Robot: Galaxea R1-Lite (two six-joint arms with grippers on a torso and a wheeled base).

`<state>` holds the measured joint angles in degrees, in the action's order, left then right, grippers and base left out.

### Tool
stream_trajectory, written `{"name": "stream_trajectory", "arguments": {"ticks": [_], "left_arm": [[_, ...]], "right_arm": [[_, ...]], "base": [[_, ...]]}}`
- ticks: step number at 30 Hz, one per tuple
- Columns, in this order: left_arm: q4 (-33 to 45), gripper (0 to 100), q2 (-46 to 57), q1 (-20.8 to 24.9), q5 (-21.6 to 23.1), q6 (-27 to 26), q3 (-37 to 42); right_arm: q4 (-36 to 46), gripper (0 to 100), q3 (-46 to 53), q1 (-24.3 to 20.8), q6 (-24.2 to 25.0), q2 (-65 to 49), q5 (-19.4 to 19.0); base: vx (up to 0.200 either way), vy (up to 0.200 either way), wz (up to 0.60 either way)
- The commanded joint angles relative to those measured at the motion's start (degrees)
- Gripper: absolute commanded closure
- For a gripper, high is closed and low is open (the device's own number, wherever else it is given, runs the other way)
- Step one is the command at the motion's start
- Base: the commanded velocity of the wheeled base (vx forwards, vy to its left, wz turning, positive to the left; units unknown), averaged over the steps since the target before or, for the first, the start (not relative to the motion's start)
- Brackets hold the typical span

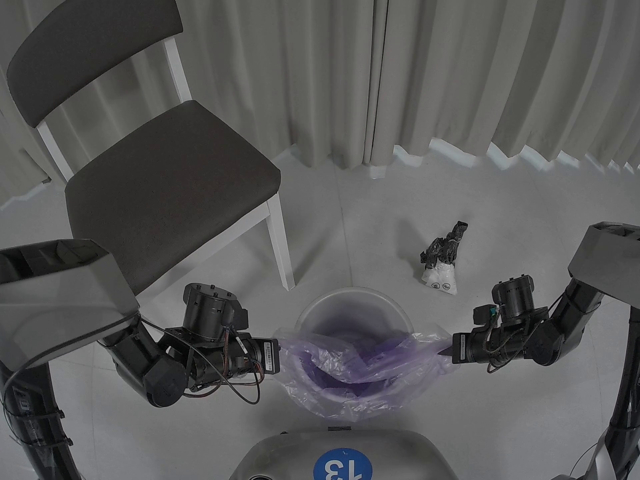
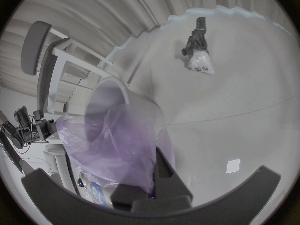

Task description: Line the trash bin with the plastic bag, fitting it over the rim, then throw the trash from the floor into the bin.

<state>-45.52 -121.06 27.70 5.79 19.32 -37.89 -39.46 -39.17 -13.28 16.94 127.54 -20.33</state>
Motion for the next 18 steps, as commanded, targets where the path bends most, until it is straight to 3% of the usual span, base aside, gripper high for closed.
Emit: {"name": "stream_trajectory", "arguments": {"ticks": [1, 10, 18], "left_arm": [[-0.01, 100, 0.74, -1.59, -0.25, -0.25, -0.17], [0.87, 100, -0.58, -3.35, -0.69, -0.78, -4.21], [0.96, 100, -3.74, -1.77, -1.92, -0.95, -7.90]], "right_arm": [[-0.27, 100, 1.02, -2.46, 0.11, -0.36, 0.03], [-0.44, 100, 1.55, -3.51, 0.11, -1.06, 0.21], [-0.44, 100, 0.94, -1.23, -0.16, -0.27, 0.12]], "base": [[0.000, 0.000, 0.00], [0.000, 0.000, 0.00], [0.000, 0.000, 0.00]]}}
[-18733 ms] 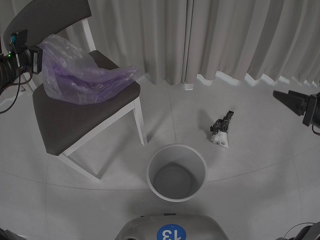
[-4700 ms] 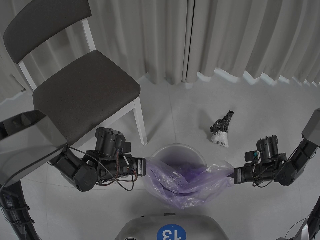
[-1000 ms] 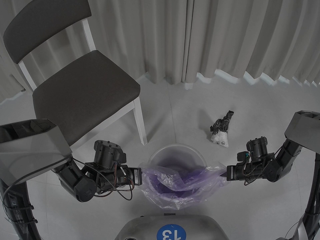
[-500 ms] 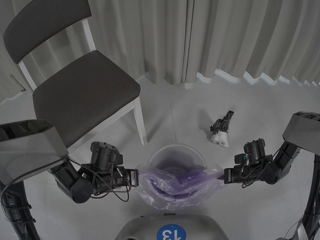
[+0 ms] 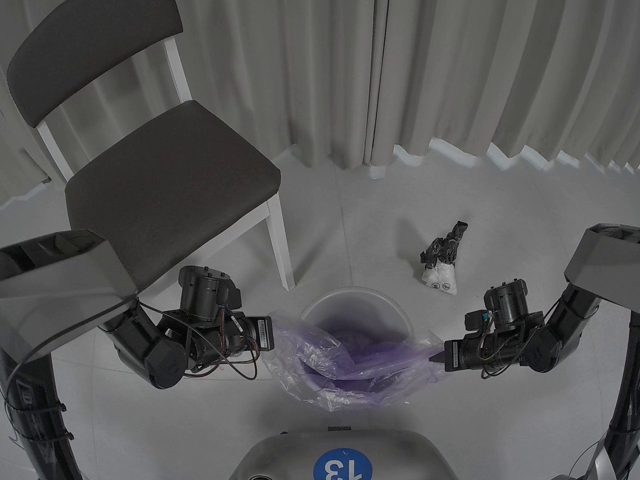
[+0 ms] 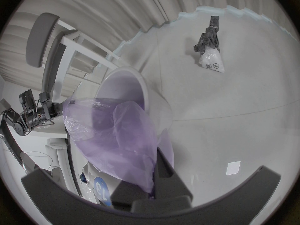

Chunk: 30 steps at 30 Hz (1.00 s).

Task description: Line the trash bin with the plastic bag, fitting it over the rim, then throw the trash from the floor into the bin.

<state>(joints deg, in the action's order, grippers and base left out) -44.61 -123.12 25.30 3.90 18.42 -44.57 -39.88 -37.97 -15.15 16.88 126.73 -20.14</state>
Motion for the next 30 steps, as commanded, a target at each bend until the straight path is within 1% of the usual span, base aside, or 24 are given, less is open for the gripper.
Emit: {"name": "stream_trajectory", "arguments": {"ticks": [1, 5, 9, 20, 30], "left_arm": [[0.04, 100, -1.68, 0.63, -0.03, -0.05, -1.31], [0.31, 100, -1.86, 0.81, -0.12, -0.40, -1.40], [2.68, 100, -1.77, 0.63, -0.03, -2.16, -2.54], [2.86, 100, 0.17, 0.37, -0.03, -2.16, -2.19], [2.51, 100, 1.22, 1.07, -0.03, -2.16, -1.93]], "right_arm": [[-0.03, 100, -0.26, 0.83, -0.18, 0.71, -0.08], [-0.03, 100, -0.61, 1.18, -0.27, 0.80, -0.08], [0.06, 100, -0.61, 1.44, -0.36, 0.80, -0.08], [0.06, 100, -0.35, 1.35, -0.71, 0.71, -0.08], [0.06, 100, -0.52, 1.27, -1.68, 0.88, -0.08]], "base": [[0.000, 0.000, 0.00], [0.000, 0.000, 0.00], [0.000, 0.000, 0.00], [0.000, 0.000, 0.00], [0.000, 0.000, 0.00]]}}
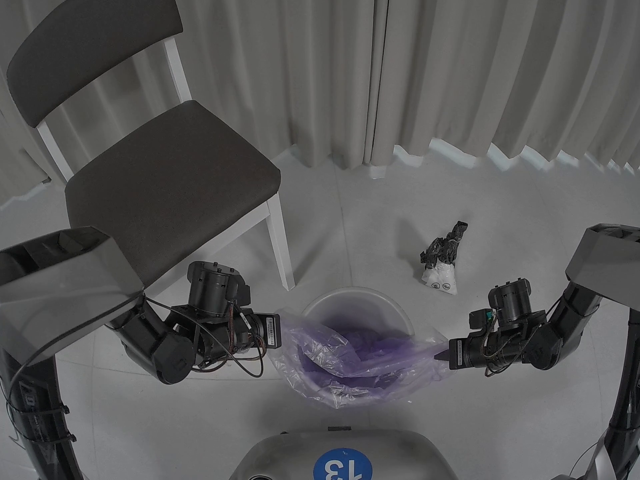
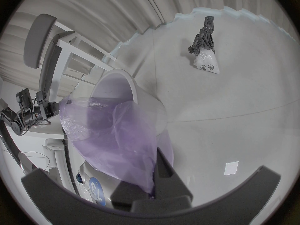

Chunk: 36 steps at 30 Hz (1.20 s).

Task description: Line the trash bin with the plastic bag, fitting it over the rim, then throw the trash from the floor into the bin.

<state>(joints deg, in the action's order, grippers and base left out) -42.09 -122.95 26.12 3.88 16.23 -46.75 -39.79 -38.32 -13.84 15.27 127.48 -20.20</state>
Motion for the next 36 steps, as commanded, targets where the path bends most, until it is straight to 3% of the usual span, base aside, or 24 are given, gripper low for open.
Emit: {"name": "stream_trajectory", "arguments": {"ticks": [1, 7, 8, 29, 36], "left_arm": [[0.17, 100, 1.40, 0.15, -0.01, 0.12, 0.34], [0.43, 100, 4.13, 0.15, -0.01, 0.12, 1.31], [0.43, 100, 4.30, 0.24, 0.08, 0.12, 1.49], [-0.27, 100, 4.92, 1.03, -1.24, 0.83, 2.89], [-0.44, 100, 5.18, 0.77, -1.33, 0.74, 2.81]], "right_arm": [[-0.02, 100, -0.18, -0.14, -0.07, 0.14, -0.02], [-0.02, 100, 0.35, -0.14, -0.86, -0.39, -0.02], [0.06, 0, 0.35, -0.14, -1.12, -0.39, -0.02], [0.68, 0, 1.05, 0.83, -2.09, -4.25, -0.10], [0.85, 0, 2.81, 3.73, -5.78, -8.91, -0.10]], "base": [[0.000, 0.000, 0.00], [0.000, 0.000, 0.00], [0.000, 0.000, 0.00], [0.000, 0.000, 0.00], [0.000, 0.000, 0.00]]}}
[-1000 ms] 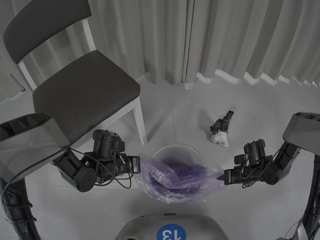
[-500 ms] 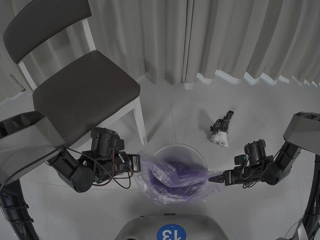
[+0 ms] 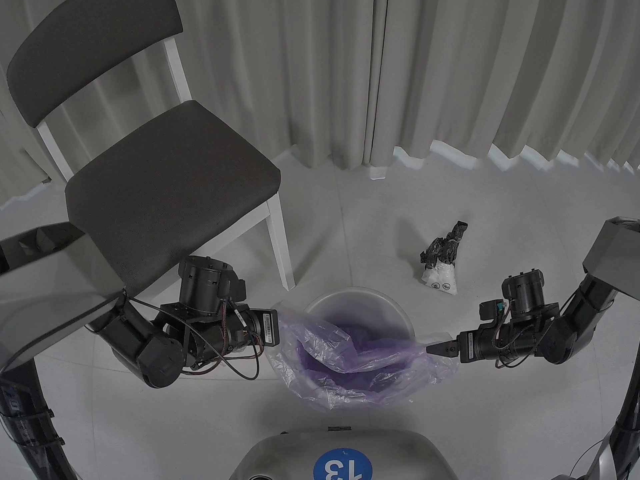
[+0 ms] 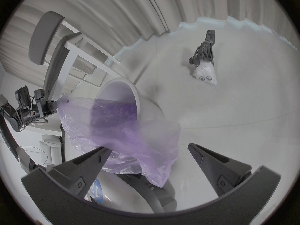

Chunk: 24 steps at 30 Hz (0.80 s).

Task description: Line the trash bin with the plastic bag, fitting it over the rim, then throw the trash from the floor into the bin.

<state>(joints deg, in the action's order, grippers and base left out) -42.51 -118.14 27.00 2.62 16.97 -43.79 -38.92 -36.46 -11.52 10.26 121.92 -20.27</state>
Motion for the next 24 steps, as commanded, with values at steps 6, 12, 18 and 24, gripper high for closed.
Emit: {"name": "stream_trajectory", "arguments": {"ticks": [6, 12, 18, 24], "left_arm": [[0.06, 100, 0.01, 0.07, -0.16, -0.18, -0.60], [0.58, 100, -0.34, 0.16, -0.34, -0.36, -0.60], [0.67, 100, -0.43, 0.16, -0.42, -0.36, -0.16], [0.76, 100, -2.01, 0.24, -0.42, -0.45, -1.39]], "right_arm": [[0.43, 0, 2.36, 1.76, -3.06, -6.52, -0.03], [-0.01, 0, 4.12, 1.68, -5.43, -9.77, 0.06], [-0.36, 0, 5.96, -0.43, -5.17, -15.57, -0.12], [-0.63, 0, 8.60, -5.97, -4.99, -20.05, 0.41]], "base": [[0.000, 0.000, 0.00], [0.000, 0.000, 0.00], [0.000, 0.000, 0.00], [0.000, 0.000, 0.00]]}}
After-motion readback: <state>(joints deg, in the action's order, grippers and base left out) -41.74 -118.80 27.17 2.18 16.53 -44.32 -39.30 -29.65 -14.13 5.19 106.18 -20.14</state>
